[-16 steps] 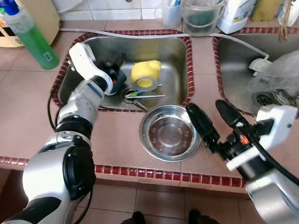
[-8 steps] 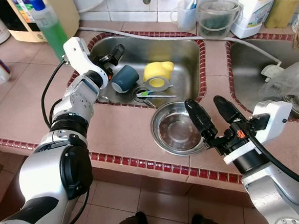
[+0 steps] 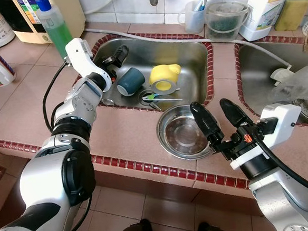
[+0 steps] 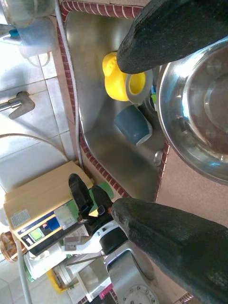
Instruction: Kitchen organization
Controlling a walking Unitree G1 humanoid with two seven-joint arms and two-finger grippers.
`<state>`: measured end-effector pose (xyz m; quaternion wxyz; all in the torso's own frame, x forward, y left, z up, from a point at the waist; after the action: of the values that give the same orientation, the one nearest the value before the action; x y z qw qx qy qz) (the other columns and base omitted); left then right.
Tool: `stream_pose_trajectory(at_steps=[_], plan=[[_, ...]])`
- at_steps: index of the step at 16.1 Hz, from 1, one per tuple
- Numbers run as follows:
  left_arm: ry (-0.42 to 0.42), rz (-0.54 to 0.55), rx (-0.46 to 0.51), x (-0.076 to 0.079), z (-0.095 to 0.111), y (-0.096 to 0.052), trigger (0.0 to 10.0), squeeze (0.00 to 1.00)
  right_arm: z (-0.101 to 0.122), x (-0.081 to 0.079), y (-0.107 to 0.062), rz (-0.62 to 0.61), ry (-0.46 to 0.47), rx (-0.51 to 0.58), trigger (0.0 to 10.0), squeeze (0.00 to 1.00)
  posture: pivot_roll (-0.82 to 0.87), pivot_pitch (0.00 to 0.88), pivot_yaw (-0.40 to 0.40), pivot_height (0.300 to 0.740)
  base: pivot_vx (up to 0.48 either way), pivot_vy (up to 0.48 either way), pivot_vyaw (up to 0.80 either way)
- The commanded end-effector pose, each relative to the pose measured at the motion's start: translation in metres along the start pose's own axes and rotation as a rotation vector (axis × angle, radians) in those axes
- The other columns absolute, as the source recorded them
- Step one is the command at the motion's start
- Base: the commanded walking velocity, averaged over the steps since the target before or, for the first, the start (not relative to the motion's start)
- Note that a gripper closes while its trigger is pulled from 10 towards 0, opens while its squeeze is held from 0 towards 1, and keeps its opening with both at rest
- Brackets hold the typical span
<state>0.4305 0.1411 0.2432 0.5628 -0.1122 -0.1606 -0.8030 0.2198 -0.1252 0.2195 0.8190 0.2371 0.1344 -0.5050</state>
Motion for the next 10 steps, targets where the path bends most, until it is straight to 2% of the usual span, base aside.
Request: stream_pose_trajectory(at_steps=[1,2,3,4,7,10], plan=[[0.012,-0.003,0.000,-0.003,0.002,-0.002,10.0,1.00,-0.001,-0.001,-0.001,-0.003,-0.002,0.002,10.0,0.00,-0.05,0.147,0.087,0.740,0.000,0.000,0.00],[0.023,-0.011,0.008,-0.004,0.005,-0.002,10.0,1.00,-0.002,0.000,0.002,0.003,-0.002,0.009,10.0,0.00,-0.04,0.136,0.086,0.740,0.000,0.000,0.00],[0.195,-0.084,0.042,-0.020,0.009,-0.027,10.0,0.00,-0.001,0.026,0.025,-0.067,-0.098,0.046,10.0,0.00,0.00,0.013,0.089,0.740,0.000,0.000,0.00],[0.268,-0.126,0.044,-0.022,0.009,-0.038,10.0,0.00,0.001,0.036,0.033,-0.097,-0.141,0.060,10.0,0.00,0.00,0.015,0.090,0.740,0.000,0.000,0.00],[0.268,-0.129,0.039,-0.021,0.008,-0.036,10.0,0.00,0.001,0.037,0.031,-0.106,-0.138,0.061,10.0,0.00,0.00,0.025,0.092,0.740,0.000,0.000,0.00],[0.296,-0.195,0.018,-0.012,0.004,-0.047,10.0,0.00,-0.004,0.045,0.031,-0.134,-0.153,0.051,10.0,0.00,-0.01,0.030,0.094,0.740,0.000,0.000,0.00]])
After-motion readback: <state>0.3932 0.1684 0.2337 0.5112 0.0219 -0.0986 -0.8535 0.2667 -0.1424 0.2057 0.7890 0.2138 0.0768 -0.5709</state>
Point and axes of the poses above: a point about 5 cm out from each wrist's last joint towards the gripper, its own y axis pointing out of the wrist towards the gripper, its own z axis along the axis of the wrist's last joint, x = y × z, the point moved 1 cm from there along y, pointing out of the wrist towards the gripper, and after that the axes turned 10 degrees about y, right-handed, at the moved point
